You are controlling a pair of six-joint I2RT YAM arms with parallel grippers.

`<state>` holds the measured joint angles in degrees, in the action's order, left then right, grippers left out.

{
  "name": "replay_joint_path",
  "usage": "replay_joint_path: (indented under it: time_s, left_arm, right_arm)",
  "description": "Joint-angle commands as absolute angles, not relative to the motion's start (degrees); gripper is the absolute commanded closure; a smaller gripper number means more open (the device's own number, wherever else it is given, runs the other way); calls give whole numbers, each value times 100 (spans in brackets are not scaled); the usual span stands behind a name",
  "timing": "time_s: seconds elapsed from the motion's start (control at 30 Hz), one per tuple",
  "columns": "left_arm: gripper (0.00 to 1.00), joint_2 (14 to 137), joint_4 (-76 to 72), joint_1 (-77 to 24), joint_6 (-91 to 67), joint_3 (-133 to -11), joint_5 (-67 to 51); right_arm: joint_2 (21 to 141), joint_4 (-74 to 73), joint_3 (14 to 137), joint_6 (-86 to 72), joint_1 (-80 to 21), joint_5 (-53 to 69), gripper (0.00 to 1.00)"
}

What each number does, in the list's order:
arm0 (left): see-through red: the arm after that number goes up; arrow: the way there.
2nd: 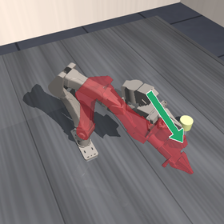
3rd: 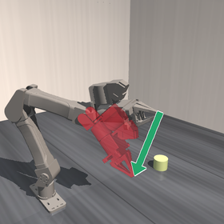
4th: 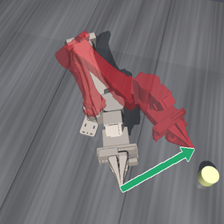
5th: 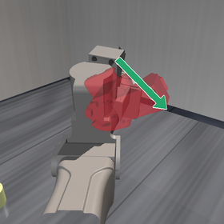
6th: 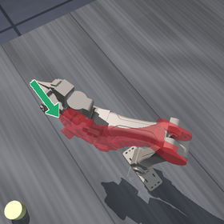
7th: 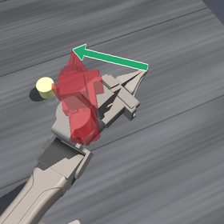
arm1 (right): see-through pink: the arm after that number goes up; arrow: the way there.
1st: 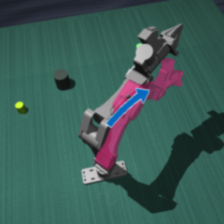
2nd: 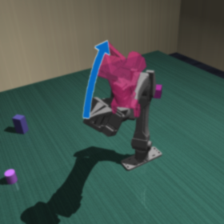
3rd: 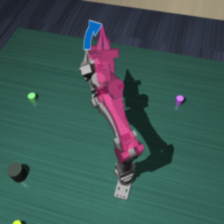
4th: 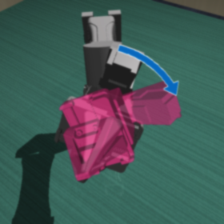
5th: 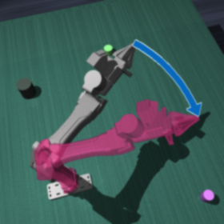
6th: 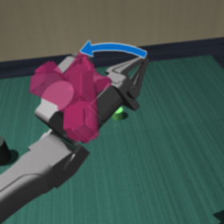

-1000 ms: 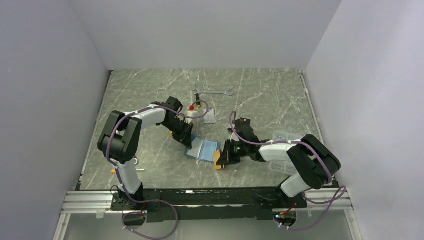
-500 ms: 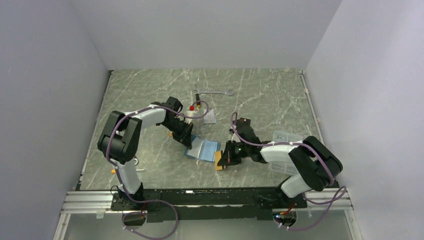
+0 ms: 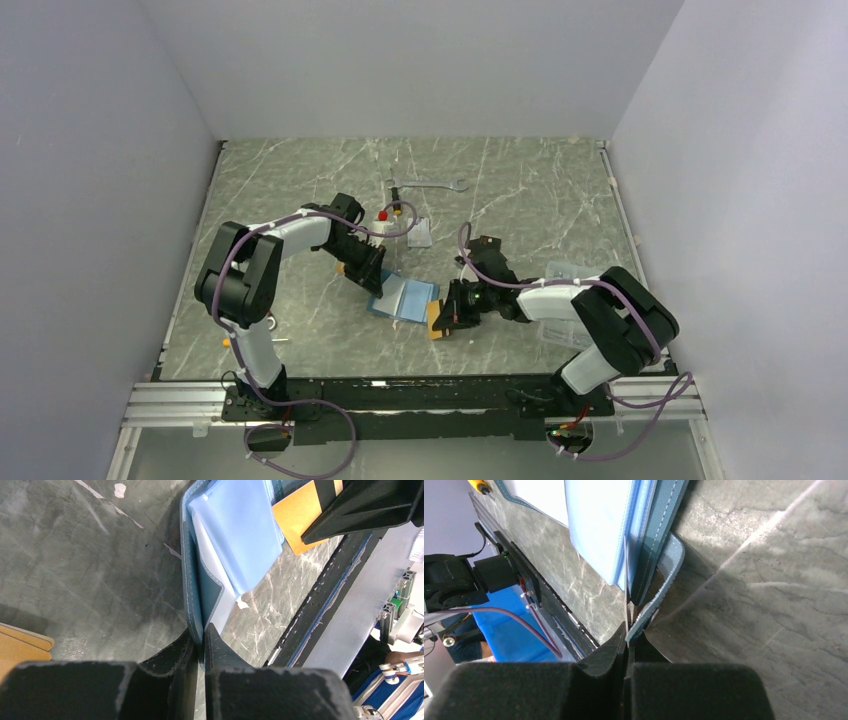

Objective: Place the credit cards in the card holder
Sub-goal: Open the card holder at the center of the board.

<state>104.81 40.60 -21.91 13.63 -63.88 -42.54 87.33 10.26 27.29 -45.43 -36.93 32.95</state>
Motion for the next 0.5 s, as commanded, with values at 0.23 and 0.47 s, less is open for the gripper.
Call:
replay_joint_path:
  time_s: [0.23, 0.47]
  left_arm:
    - [88, 10249, 4154, -2210, 1529, -6577, -4339]
    - [89, 10209, 4189, -2223, 1556, -6577, -4300]
  right_arm:
    - [8848, 832, 3055, -4291, -3735, 3216, 100]
    - [8747, 580, 3256, -4181, -3798, 3168, 100]
